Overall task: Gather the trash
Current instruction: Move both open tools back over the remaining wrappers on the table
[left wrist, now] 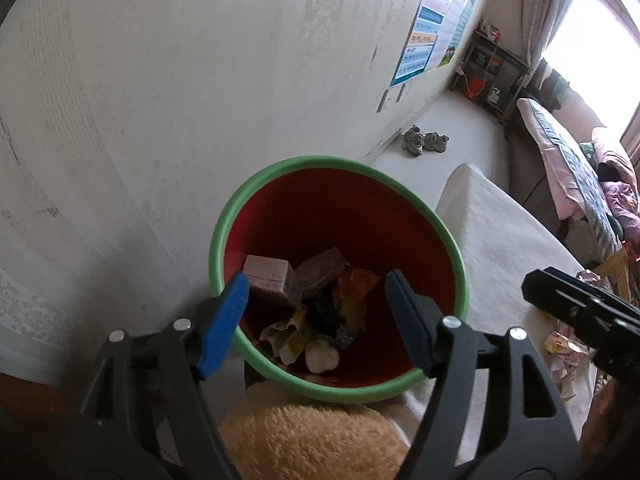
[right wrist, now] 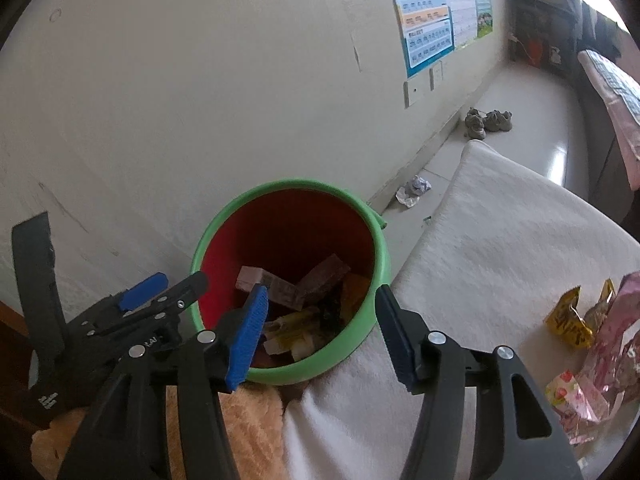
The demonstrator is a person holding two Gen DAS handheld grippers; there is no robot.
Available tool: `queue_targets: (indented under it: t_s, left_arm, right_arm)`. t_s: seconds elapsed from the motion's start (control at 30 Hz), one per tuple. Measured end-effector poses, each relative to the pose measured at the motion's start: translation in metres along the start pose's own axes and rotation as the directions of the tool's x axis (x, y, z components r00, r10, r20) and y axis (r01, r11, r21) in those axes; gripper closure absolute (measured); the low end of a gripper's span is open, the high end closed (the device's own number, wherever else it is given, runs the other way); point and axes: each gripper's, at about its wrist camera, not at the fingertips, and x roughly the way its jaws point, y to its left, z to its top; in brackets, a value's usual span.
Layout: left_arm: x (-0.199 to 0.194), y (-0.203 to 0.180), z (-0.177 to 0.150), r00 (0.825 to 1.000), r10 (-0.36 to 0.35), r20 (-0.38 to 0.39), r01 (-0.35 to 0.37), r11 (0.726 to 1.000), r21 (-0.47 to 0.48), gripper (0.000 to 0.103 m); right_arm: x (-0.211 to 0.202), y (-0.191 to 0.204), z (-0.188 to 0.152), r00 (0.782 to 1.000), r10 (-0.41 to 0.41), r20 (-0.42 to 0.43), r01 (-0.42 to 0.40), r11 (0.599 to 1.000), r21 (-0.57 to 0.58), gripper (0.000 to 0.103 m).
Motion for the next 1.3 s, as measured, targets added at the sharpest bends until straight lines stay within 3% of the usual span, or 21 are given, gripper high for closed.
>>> queue_targets:
  t_s: [0.23, 0.4, 0.6, 0.8, 1.1, 1.3]
  left_arm:
    - [-0.014, -0.034, 0.0, 0.999, -0.038, 0.016, 0.037, 0.998, 0.051, 0.035]
    - [-0.027, -0.073, -0.009, 0.997, -0.081, 0.019, 0.078, 0.99, 0.121, 0.035]
    - [-0.04, -0.117, -0.021, 0.992, -0.126, 0.026, 0.119, 0.975, 0.186, 0.035]
    - [-0.06, -0.158, -0.03, 0.983, -0.176, 0.056, 0.158, 0.959, 0.235, 0.035]
    - [-0.076, -0.211, -0.048, 0.973, -0.224, 0.056, 0.194, 0.924, 0.33, 0.035]
    - [-0.071, -0.234, -0.063, 0.969, -0.245, 0.017, 0.219, 0.896, 0.387, 0.035]
  right_arm:
    - [-0.035, -0.009, -0.012, 0.999, -0.008, 0.046, 0.008, 1.0, 0.005, 0.048]
    - [-0.063, -0.021, -0.026, 0.992, -0.099, 0.071, 0.099, 0.995, 0.002, 0.048]
    - [-0.104, -0.048, -0.041, 0.966, -0.217, 0.143, 0.214, 0.976, 0.035, 0.046]
    - [-0.14, -0.077, -0.059, 0.924, -0.321, 0.207, 0.31, 0.947, 0.083, 0.043]
    - [-0.172, -0.123, -0.086, 0.899, -0.375, 0.225, 0.336, 0.922, 0.195, 0.043]
    - [-0.192, -0.173, -0.103, 0.873, -0.443, 0.203, 0.365, 0.871, 0.33, 0.043]
